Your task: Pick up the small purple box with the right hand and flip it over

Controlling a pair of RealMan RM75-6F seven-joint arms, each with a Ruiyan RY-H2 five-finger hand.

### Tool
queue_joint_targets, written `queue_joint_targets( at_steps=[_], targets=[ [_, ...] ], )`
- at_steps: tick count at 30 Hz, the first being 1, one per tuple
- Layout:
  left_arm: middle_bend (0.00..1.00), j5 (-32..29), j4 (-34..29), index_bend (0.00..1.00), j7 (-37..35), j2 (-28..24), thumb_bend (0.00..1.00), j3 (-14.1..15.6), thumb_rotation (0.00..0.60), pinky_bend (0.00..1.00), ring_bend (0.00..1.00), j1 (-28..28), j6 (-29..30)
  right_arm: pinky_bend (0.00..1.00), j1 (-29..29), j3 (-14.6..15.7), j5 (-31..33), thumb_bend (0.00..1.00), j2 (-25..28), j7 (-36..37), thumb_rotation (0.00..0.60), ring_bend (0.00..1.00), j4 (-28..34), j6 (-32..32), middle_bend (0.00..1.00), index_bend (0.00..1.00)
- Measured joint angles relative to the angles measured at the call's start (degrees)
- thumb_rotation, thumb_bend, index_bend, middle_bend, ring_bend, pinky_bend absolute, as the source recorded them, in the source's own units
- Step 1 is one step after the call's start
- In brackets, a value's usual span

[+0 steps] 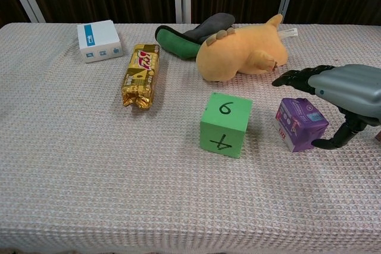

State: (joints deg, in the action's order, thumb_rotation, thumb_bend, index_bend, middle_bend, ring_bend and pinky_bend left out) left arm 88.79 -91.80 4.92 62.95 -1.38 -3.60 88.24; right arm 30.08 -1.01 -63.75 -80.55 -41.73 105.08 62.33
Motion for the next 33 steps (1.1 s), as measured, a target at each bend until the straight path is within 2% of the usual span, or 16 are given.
queue_joint_targets(
  at_steps=[11,16,22,28,33],
  targets=[
    [0.21,-0.35,0.55,0.2,-0.01,0.26,0.0,0.19,0.6,0.23,0.15,0.46,0.14,0.0,0.04,0.0,-0.15,0.18,-2.17,-0.11,0.6,0.0,-1.37,2.12,0.29,0.0],
    [0.21,-0.28,0.59,0.2,-0.17,0.14,0.0,0.16,0.6,0.23,0.15,0.51,0.23,0.0,-0.03,0.21,-1.3,0.18,-2.85,-0.2,0.6,0.0,-2.12,2.94,0.39,0.0],
    [0.21,-0.27,0.48,0.2,-0.1,0.08,0.0,0.2,0.6,0.23,0.15,0.45,0.02,0.0,-0.26,0.44,-2.55,0.19,-3.55,-0.04,0.6,0.05,-3.12,3.81,0.51,0.0],
    [0.21,-0.19,0.49,0.2,0.08,0.25,0.0,0.22,0.6,0.23,0.15,0.31,-0.25,0.0,-0.29,0.35,-7.23,0.2,-4.04,7.81,0.6,0.09,-4.7,3.39,0.57,0.0],
    [0.21,-0.28,0.66,0.2,0.26,0.55,0.0,0.29,0.6,0.23,0.15,0.16,-0.7,0.0,-0.15,0.63,-13.77,0.24,-4.66,20.75,0.6,0.1,-9.72,2.69,0.58,0.0]
  ],
)
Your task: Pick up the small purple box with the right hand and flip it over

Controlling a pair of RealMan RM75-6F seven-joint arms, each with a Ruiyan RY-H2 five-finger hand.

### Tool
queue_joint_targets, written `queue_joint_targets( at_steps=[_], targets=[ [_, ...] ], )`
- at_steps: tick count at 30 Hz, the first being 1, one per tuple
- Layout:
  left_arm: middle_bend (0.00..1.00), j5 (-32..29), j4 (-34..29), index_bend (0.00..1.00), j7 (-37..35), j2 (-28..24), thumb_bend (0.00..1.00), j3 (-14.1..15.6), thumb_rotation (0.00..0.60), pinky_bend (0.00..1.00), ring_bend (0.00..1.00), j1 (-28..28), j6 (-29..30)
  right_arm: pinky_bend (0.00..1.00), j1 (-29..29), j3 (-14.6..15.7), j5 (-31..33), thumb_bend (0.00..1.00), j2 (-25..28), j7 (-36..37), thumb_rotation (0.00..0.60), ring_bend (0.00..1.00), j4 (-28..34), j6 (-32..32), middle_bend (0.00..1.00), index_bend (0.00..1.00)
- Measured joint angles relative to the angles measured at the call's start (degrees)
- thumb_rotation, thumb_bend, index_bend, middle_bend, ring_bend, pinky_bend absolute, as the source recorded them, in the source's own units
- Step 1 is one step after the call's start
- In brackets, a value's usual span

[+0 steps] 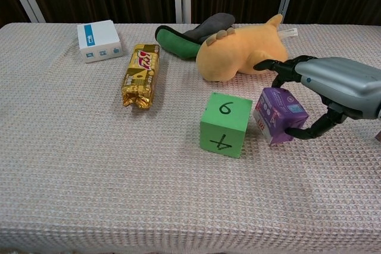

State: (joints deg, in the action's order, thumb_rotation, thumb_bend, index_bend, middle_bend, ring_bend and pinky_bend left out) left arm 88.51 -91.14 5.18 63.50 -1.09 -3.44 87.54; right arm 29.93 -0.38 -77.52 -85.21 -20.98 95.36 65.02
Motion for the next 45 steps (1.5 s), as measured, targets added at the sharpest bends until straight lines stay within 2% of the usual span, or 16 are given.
queue_joint_targets(
  at_steps=[5,12,15,17,18,20,29,36,45],
  targets=[
    [0.21,0.06,0.91,0.2,-0.42,0.67,0.0,-0.11,0.6,0.23,0.15,-0.16,-0.03,0.0,0.11,0.68,-4.3,0.24,-0.03,10.01,0.6,0.1,-8.03,-1.6,0.57,0.0],
    [0.21,0.11,1.92,0.21,-0.96,1.23,0.0,-0.33,0.6,0.23,0.15,-0.54,-0.27,0.0,-0.87,1.48,-3.79,0.24,3.19,12.21,0.6,0.09,-11.25,-3.63,0.51,0.0],
    [0.21,0.26,2.12,0.21,-1.0,1.47,0.0,-0.37,0.6,0.23,0.15,-0.69,-0.32,0.0,-1.26,1.69,-3.24,0.2,4.58,12.34,0.6,0.04,-11.28,-4.28,0.37,0.0],
    [0.21,0.34,2.07,0.21,-0.77,1.53,0.0,-0.35,0.6,0.23,0.15,-0.73,-0.3,0.0,-1.23,1.95,-3.12,0.18,5.46,12.41,0.6,0.0,-10.86,-5.27,0.13,0.0],
    [0.21,0.36,1.98,0.21,-0.67,1.54,0.0,-0.36,0.6,0.23,0.15,-0.73,-0.26,0.0,-1.21,2.05,-3.24,0.17,5.97,12.44,0.6,0.0,-10.62,-5.49,0.05,0.0],
    [0.21,0.39,1.77,0.21,-0.43,1.49,0.0,-0.36,0.6,0.23,0.15,-0.68,-0.08,0.0,-1.23,2.18,-3.97,0.14,6.96,12.19,0.6,0.0,-10.09,-5.41,0.0,0.0],
    [0.21,0.35,1.37,0.21,-0.21,1.21,0.0,-0.32,0.6,0.23,0.15,-0.5,0.22,0.0,-1.36,1.79,-3.9,0.12,8.82,8.23,0.6,0.0,-6.22,-5.22,0.0,0.0],
    [0.21,0.31,1.65,0.21,-0.67,1.2,0.0,-0.28,0.6,0.23,0.15,-0.38,0.35,0.0,-1.4,1.01,-2.02,0.12,8.29,1.95,0.6,0.0,-4.21,-5.12,0.13,0.0],
    [0.21,-0.03,2.05,0.21,-2.01,0.72,0.0,-0.39,0.6,0.23,0.15,-0.06,0.74,0.0,-1.2,-0.05,2.84,0.15,5.74,-7.85,0.6,0.0,-3.42,-5.26,0.23,0.0]
  ],
)
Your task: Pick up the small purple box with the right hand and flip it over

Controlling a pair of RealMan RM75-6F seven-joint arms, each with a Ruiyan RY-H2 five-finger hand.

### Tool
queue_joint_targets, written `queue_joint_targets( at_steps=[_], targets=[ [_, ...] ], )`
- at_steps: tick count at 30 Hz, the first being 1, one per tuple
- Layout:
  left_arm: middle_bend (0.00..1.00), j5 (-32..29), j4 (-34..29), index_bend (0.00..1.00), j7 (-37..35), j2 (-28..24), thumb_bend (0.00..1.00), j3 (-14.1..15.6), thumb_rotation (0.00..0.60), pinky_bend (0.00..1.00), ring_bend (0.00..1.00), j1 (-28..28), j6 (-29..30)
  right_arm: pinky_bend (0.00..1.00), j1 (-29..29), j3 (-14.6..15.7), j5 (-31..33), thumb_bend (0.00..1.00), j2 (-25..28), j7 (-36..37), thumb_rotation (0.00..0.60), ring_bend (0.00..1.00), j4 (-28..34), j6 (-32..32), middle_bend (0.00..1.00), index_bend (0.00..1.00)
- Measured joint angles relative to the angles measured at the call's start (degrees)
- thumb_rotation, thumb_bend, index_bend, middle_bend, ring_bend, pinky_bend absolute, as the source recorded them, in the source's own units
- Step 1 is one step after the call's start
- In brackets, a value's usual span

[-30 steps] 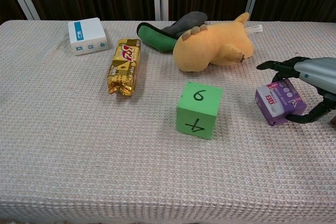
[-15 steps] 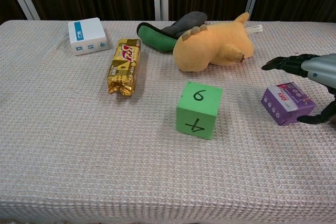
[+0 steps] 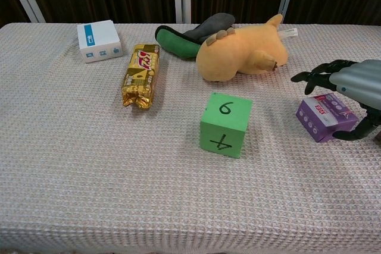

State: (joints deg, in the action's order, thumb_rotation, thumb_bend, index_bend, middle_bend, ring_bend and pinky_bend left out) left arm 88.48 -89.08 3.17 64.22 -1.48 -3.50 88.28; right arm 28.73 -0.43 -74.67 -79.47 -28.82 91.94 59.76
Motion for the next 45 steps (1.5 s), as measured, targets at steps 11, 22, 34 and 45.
queue_joint_targets(
  at_steps=[11,22,34,45],
  targets=[
    [0.21,0.12,-0.38,0.21,-0.45,-0.4,0.0,-0.11,0.6,0.23,0.15,-0.01,0.18,0.0,0.58,-0.79,0.4,0.18,-1.01,-0.7,0.6,0.02,0.08,-0.13,0.5,0.0],
    [0.21,0.06,-0.83,0.21,0.34,-0.34,0.0,-0.06,0.6,0.23,0.15,-0.05,-0.07,0.0,0.78,-1.27,-4.57,0.24,-2.73,7.99,0.6,0.13,0.63,1.64,0.68,0.0],
    [0.21,-0.37,-0.38,0.21,-0.05,-0.35,0.0,-0.02,0.6,0.23,0.15,0.12,-0.3,0.0,0.4,-0.18,-15.21,0.29,-7.34,38.73,0.6,0.15,-8.53,6.8,0.69,0.0],
    [0.21,-0.15,-0.44,0.21,0.71,0.05,0.0,0.1,0.6,0.23,0.15,-0.1,-0.58,0.0,0.17,1.08,-15.31,0.27,-6.93,50.5,0.6,0.15,-16.04,5.11,0.66,0.0]
  ],
)
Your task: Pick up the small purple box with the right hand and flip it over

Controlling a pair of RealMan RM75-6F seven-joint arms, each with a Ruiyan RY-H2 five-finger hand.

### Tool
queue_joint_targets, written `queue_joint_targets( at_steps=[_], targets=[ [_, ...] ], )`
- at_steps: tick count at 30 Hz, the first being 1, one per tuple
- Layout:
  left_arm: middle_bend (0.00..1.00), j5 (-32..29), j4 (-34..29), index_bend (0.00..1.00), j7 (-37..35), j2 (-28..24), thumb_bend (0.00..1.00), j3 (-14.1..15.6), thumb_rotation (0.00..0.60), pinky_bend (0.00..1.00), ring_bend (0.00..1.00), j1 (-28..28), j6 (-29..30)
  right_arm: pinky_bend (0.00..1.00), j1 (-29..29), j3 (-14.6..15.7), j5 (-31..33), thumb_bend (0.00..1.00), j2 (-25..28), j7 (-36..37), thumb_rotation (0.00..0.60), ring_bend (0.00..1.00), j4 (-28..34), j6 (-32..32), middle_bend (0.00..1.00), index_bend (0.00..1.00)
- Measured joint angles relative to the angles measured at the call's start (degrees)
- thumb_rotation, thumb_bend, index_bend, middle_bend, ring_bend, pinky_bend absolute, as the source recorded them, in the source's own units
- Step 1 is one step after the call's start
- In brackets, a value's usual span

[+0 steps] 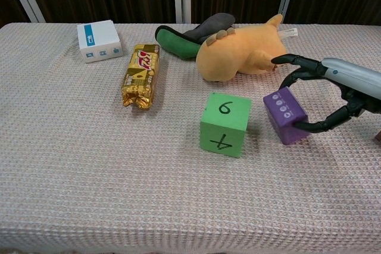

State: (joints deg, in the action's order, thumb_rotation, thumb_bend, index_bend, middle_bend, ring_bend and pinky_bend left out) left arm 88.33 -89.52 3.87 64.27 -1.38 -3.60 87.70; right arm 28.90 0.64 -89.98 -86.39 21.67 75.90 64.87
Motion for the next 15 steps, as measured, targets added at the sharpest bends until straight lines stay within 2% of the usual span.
queue_joint_targets(
  at_steps=[11,12,15],
  targets=[
    [0.21,0.08,-0.37,0.21,0.74,0.21,0.0,0.05,0.6,0.23,0.15,-0.3,-0.47,0.0,-1.05,0.37,0.65,0.25,1.92,0.43,0.6,0.14,-0.55,0.07,0.63,0.0],
    [0.21,0.08,-0.39,0.21,0.77,0.22,0.0,0.05,0.6,0.23,0.15,-0.31,-0.46,0.0,-1.03,0.41,0.62,0.25,2.05,0.38,0.6,0.14,-0.48,-0.05,0.62,0.0],
    [0.21,0.09,-0.53,0.21,0.9,0.19,0.0,0.01,0.6,0.23,0.15,-0.31,-0.4,0.0,-0.83,0.6,0.42,0.22,2.35,0.24,0.6,0.08,-0.27,-0.66,0.5,0.0]
  ],
)
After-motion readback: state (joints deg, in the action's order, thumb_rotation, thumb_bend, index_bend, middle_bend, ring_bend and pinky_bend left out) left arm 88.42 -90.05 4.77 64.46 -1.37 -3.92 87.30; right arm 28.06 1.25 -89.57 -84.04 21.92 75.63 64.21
